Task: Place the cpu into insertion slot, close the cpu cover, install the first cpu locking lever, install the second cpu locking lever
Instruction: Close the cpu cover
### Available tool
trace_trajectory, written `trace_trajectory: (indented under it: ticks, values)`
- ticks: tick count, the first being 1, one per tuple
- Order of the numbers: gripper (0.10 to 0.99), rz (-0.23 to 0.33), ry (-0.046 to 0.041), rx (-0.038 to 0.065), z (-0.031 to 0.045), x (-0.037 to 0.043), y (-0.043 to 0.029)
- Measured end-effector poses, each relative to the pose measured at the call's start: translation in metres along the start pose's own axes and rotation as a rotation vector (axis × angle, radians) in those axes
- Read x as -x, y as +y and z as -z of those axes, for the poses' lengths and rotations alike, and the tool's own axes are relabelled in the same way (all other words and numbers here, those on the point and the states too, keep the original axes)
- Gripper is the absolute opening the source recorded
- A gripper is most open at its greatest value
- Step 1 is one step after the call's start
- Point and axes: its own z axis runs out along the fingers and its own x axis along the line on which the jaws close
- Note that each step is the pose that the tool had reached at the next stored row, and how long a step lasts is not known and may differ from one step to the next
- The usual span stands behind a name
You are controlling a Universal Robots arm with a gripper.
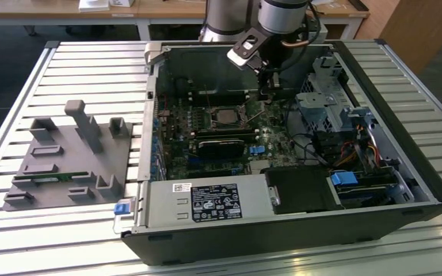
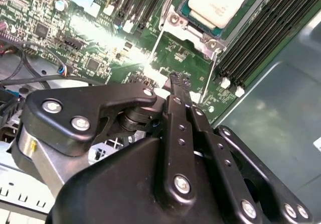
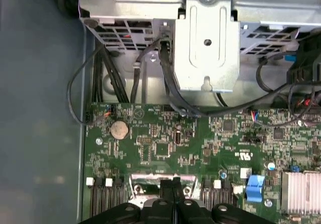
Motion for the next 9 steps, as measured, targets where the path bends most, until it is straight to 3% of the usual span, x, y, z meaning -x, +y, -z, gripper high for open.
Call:
trace_trajectory:
  ticks: [9]
  values:
    - [0.106,0.000,-0.0001,-0.006,-0.0018,-0.0042,0.0155]
